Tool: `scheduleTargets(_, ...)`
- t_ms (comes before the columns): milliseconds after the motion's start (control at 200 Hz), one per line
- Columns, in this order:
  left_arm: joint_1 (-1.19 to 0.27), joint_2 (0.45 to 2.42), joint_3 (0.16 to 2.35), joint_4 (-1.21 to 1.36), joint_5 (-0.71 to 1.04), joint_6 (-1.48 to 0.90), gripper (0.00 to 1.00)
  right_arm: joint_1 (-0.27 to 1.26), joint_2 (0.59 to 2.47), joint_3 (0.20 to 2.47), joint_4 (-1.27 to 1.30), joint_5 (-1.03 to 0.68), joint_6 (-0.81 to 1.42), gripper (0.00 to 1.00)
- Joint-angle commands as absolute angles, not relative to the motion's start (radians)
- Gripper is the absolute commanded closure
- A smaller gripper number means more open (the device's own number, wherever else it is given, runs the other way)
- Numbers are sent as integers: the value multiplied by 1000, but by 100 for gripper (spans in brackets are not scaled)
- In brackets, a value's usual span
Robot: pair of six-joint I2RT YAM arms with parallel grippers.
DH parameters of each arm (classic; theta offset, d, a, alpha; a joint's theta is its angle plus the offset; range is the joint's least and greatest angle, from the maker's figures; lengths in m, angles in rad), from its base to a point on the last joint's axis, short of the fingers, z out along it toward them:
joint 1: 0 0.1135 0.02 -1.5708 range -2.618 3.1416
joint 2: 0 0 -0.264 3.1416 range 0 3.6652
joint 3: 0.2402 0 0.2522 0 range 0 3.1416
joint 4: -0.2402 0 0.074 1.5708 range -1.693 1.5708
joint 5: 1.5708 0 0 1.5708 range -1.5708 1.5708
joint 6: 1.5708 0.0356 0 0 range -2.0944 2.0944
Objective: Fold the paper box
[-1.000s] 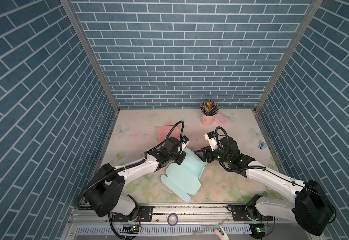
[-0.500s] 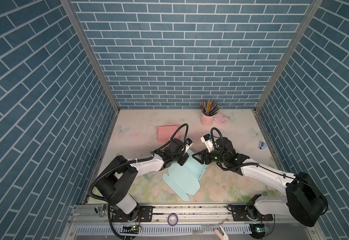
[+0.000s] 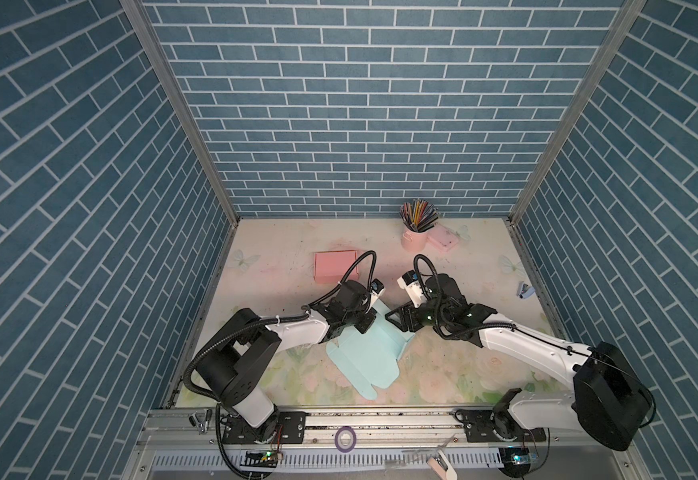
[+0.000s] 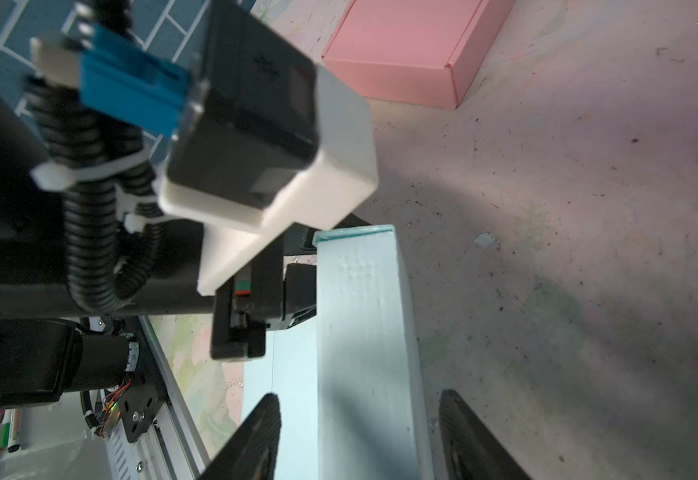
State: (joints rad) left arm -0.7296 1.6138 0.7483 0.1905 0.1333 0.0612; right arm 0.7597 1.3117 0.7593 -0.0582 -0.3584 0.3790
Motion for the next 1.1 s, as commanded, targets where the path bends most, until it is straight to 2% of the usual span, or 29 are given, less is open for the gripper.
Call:
scheduleTargets(0, -735, 1573, 711, 204, 129, 49, 67, 813, 1308, 830, -163, -268, 298, 37)
scheduleTargets(195, -735, 1501, 635, 205, 94, 13, 51, 888, 1375, 929, -317, -96, 244, 31)
scheduleTargets(595, -735, 1289, 551, 52, 69, -120, 45, 930, 1483, 1005, -437, 131, 217, 31)
scheduleTargets(780, -735, 1156, 543, -97, 47, -188, 44, 906, 1468, 975, -414, 124, 223, 31)
scheduleTargets(970, -733, 966, 588, -313, -5, -324, 36, 801, 1450, 901, -342, 27, 241, 32)
scheduleTargets(1095, -734, 921, 618, -408, 12, -412, 36, 737, 1458, 867, -302, -17, 242, 32)
